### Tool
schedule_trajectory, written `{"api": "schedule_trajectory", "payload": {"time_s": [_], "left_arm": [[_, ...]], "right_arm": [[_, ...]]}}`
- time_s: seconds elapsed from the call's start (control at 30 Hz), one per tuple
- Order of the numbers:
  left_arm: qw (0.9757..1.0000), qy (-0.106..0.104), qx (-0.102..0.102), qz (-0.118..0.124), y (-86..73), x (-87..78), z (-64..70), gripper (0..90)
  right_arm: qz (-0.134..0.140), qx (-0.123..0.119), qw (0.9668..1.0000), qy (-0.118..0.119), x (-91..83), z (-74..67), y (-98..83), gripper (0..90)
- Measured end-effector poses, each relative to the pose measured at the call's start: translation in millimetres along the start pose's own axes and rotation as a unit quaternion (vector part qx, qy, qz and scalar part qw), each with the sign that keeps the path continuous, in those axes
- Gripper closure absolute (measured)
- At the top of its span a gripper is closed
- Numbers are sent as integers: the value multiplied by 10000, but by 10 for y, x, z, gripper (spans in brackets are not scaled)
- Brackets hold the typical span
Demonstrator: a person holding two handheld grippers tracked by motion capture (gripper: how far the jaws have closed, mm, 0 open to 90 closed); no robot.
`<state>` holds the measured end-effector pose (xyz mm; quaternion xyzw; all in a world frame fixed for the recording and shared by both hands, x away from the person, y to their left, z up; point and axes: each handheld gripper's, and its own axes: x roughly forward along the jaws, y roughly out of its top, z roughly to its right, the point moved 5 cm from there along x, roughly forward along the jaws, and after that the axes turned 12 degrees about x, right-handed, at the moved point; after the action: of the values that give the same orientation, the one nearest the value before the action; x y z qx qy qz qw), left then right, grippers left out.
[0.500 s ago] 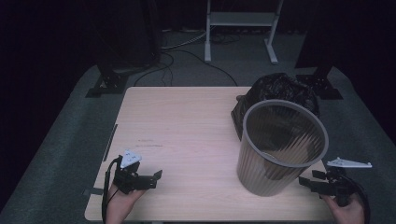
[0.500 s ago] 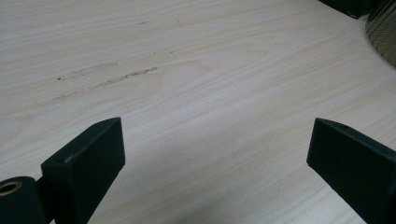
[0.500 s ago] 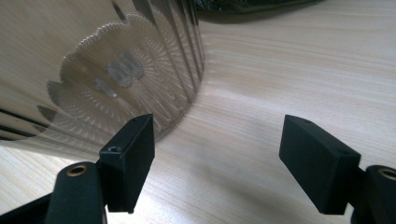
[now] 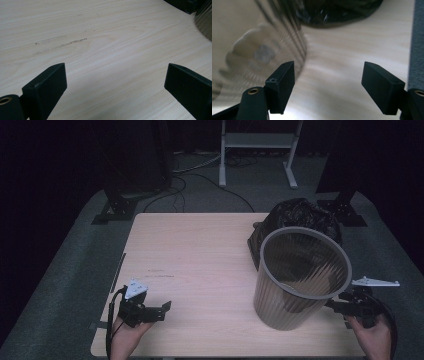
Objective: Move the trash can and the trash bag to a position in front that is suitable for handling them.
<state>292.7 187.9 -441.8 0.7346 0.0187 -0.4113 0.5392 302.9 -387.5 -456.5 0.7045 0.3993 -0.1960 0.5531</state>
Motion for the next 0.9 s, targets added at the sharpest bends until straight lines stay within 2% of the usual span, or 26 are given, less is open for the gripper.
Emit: {"api": "schedule_trajectory", "payload": {"time_s": [0.33, 0.5, 0.6, 0.73, 0.9], "left_arm": [[10000, 10, -57, -18, -17, 9, -25, 33], [10000, -46, -74, 30, -10, 31, -46, 33], [9999, -84, -82, 55, 11, 51, -44, 33], [9999, -130, -66, 58, 31, 76, -37, 33], [9997, -177, -59, 163, 67, 62, -25, 33]], "right_arm": [[153, -127, 9997, -124, -23, -93, 230, 258], [153, -270, 9994, -142, -27, -163, 281, 260], [177, -356, 9989, -230, -30, -184, 305, 270], [167, -353, 9991, -171, -26, -185, 307, 292], [163, -487, 9985, -194, -9, -239, 327, 329]]}}
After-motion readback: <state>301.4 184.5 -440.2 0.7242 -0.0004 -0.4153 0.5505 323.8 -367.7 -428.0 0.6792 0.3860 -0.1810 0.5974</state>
